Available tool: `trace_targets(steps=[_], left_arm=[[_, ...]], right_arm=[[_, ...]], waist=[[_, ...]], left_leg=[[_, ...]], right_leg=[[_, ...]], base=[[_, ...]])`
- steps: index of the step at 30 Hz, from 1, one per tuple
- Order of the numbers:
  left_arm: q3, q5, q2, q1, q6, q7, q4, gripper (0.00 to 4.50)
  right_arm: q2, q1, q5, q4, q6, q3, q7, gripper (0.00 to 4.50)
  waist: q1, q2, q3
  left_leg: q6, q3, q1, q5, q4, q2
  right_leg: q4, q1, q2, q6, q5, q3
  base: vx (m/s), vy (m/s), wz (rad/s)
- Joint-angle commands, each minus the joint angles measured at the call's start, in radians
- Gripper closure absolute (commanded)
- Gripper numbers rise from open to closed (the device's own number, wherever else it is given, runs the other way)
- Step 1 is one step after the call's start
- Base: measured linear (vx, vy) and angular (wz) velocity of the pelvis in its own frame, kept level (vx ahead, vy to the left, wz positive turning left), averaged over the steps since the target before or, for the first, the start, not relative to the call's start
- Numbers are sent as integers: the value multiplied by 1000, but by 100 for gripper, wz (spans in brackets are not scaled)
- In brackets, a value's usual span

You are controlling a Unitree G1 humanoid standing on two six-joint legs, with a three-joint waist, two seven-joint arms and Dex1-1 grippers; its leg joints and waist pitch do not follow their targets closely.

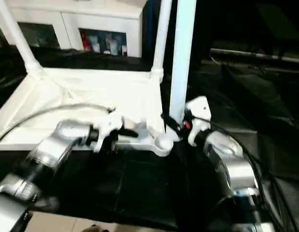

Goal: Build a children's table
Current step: Insert table leg to table base

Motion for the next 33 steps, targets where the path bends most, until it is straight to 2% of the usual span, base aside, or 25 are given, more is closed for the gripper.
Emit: trace_targets(steps=[1,4,5,7,10,11,15,18,28,29,31,32,33], left_arm=[[-29,21,-1,-14,40,-14,16,160],[-33,16,-13,-37,83,-16,34,176],[-31,20,-18,-46,81,-12,50,191],[-27,40,-33,-75,62,4,103,203],[-22,50,-41,-92,56,19,132,210],[-22,59,-44,-105,55,23,148,236],[-31,68,-40,-112,46,13,155,263],[-38,72,-40,-112,38,-4,169,290],[-39,94,-48,-118,20,-2,204,374],[-33,98,-47,-120,12,-3,215,379],[-27,97,-48,-121,10,1,220,385],[-21,95,-49,-123,7,3,224,410],[-13,91,-50,-125,6,5,228,410]], right_arm=[[-12,10,20,-54,19,-2,10,259],[-18,26,19,-74,24,-1,11,259],[-20,29,19,-78,25,0,11,259],[-23,31,19,-81,26,-3,12,259],[-25,29,16,-80,25,-5,11,259],[-25,28,16,-84,31,-7,11,259],[-28,23,7,-84,30,3,17,259],[-29,21,5,-90,32,11,21,259],[-32,22,4,-87,30,10,25,259],[-28,17,2,-84,30,11,23,259],[-26,14,2,-82,30,12,23,259],[-24,12,3,-82,31,13,23,259],[-23,7,5,-80,32,14,25,259]], waist=[[3,7,-72],[2,12,-72],[2,10,-72],[2,15,-72],[2,12,-72],[2,13,-72],[2,10,-74],[2,15,-75],[3,14,-73],[3,10,-72],[3,11,-72],[4,12,-72],[4,8,-72]], left_leg=[[38,-20,9,-135,-64,46],[41,-17,11,-140,-62,43],[44,-17,10,-145,-62,42],[45,-18,11,-147,-61,42],[46,-20,11,-153,-62,43],[49,-20,8,-151,-62,43],[57,-20,6,-133,-61,43],[61,-20,7,-133,-60,43],[62,-19,7,-140,-61,43],[62,-19,7,-142,-62,42],[63,-20,7,-142,-62,42],[63,-20,7,-140,-62,43],[63,-20,6,-138,-62,43]], right_leg=[[-77,64,-97,-165,-162,65],[-83,60,-97,-163,-198,65],[-85,60,-95,-163,-210,64],[-89,59,-94,-158,-221,62],[-89,59,-95,-154,-226,60],[-89,60,-96,-157,-228,61],[-87,62,-96,-156,-214,60],[-87,60,-97,-163,-202,61],[-89,60,-98,-159,-220,61],[-90,59,-97,-156,-229,60],[-91,59,-98,-153,-238,60],[-91,59,-98,-152,-239,60],[-90,60,-99,-151,-240,60]], base=[[0,0,0],[0,0,0],[0,0,0],[0,0,0],[0,0,0],[0,0,0],[0,0,0],[0,0,0],[0,0,0],[0,0,0],[0,0,0],[0,0,0],[0,0,0]])
